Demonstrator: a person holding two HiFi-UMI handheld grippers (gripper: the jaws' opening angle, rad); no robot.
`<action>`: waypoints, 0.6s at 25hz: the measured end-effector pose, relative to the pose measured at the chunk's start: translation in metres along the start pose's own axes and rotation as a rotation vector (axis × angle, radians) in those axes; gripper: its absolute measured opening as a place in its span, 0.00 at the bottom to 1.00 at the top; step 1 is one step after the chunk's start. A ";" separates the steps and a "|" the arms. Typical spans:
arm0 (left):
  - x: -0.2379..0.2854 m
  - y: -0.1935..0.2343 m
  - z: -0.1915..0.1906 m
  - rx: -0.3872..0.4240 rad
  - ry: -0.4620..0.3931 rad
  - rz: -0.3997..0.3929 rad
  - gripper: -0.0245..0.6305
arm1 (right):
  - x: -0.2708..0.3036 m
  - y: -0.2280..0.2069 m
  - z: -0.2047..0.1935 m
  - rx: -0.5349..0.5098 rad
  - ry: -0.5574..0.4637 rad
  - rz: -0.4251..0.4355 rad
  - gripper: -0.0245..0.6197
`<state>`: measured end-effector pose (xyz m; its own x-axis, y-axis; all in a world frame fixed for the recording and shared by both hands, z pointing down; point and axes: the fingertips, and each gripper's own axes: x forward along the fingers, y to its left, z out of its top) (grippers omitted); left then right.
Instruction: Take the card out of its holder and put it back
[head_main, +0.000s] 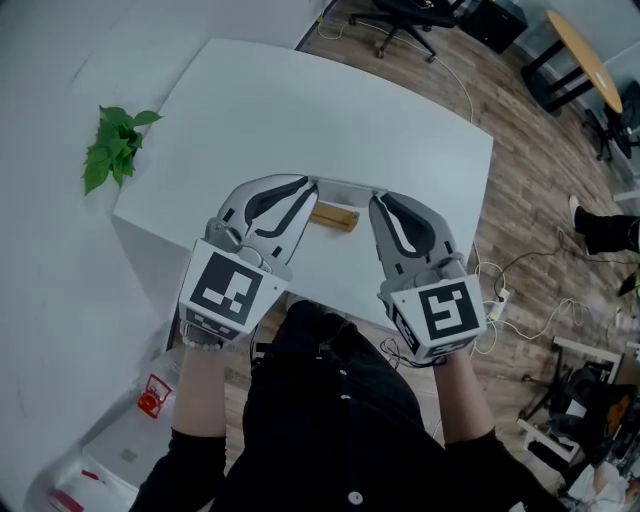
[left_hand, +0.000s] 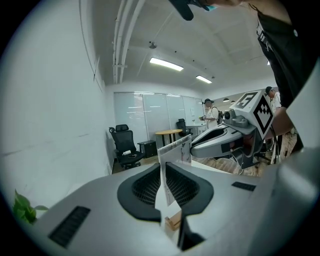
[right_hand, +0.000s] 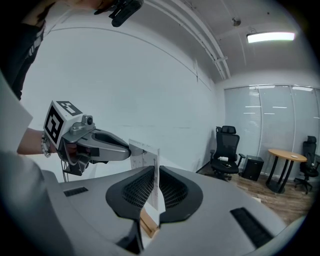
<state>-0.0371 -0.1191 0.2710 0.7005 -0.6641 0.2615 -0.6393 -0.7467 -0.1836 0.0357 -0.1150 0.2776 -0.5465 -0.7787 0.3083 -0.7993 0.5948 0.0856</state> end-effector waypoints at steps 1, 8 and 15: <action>0.002 -0.001 -0.002 -0.003 0.003 -0.005 0.10 | 0.001 -0.001 -0.002 0.004 0.004 -0.001 0.14; 0.010 -0.001 -0.018 -0.027 0.024 -0.029 0.10 | 0.009 -0.004 -0.020 0.038 0.031 -0.011 0.14; 0.020 -0.001 -0.038 -0.043 0.051 -0.057 0.10 | 0.020 -0.004 -0.035 0.067 0.057 -0.014 0.14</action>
<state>-0.0347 -0.1301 0.3124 0.7197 -0.6170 0.3184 -0.6129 -0.7800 -0.1262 0.0369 -0.1264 0.3170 -0.5211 -0.7733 0.3611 -0.8229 0.5675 0.0279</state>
